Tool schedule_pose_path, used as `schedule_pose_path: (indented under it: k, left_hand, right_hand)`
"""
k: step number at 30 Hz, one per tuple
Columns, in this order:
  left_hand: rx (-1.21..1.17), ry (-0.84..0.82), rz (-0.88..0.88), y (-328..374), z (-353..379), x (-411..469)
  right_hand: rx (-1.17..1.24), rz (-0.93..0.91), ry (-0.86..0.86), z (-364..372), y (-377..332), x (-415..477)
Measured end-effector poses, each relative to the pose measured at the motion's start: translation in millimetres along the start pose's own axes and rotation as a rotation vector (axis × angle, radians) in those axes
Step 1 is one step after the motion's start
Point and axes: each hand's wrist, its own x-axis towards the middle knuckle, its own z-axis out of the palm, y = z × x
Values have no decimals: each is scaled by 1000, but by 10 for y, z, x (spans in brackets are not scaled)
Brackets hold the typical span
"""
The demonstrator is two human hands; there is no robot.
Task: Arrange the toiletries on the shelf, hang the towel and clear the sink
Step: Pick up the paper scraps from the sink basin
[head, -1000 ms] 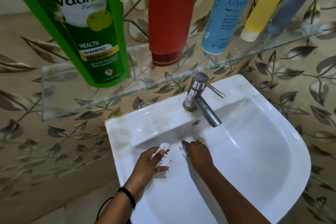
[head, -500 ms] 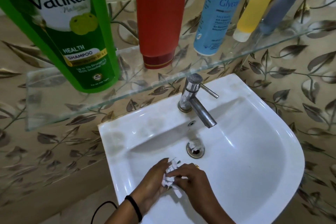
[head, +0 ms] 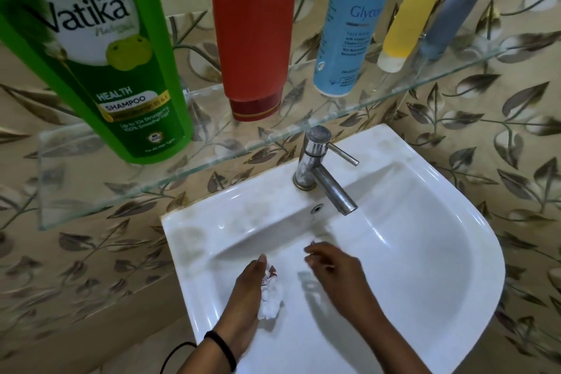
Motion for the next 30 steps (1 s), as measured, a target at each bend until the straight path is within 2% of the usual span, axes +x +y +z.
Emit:
schedule_pose_path:
  k: [2, 6, 9, 11, 18, 20, 24, 27, 30]
  left_hand:
    - [1, 7, -14, 16, -5, 16]
    - [55, -20, -18, -34, 4, -18]
    - [74, -33, -32, -33, 29, -48]
    - [83, -40, -11, -28, 19, -39]
    - [104, -37, 1, 4, -9, 21]
    - [127, -56, 2, -7, 40, 26]
    - [134, -107, 9, -47, 231, -43]
    - [97, -128, 18, -43, 376, -107]
    - [-36, -117, -18, -46, 425, -149]
  right_hand:
    - [-179, 44, 120, -89, 251, 193]
    - [-399, 160, -51, -50, 602, 524]
    - [-548, 110, -131, 51, 665, 639]
    - [-574, 65, -102, 102, 689, 656]
    - [0, 226, 260, -274, 638, 541]
    - [247, 311, 238, -401, 553, 381]
    - [603, 378, -7, -277, 294, 3]
    - [676, 360, -84, -16, 85, -215]
    - [501, 288, 37, 186, -37, -316]
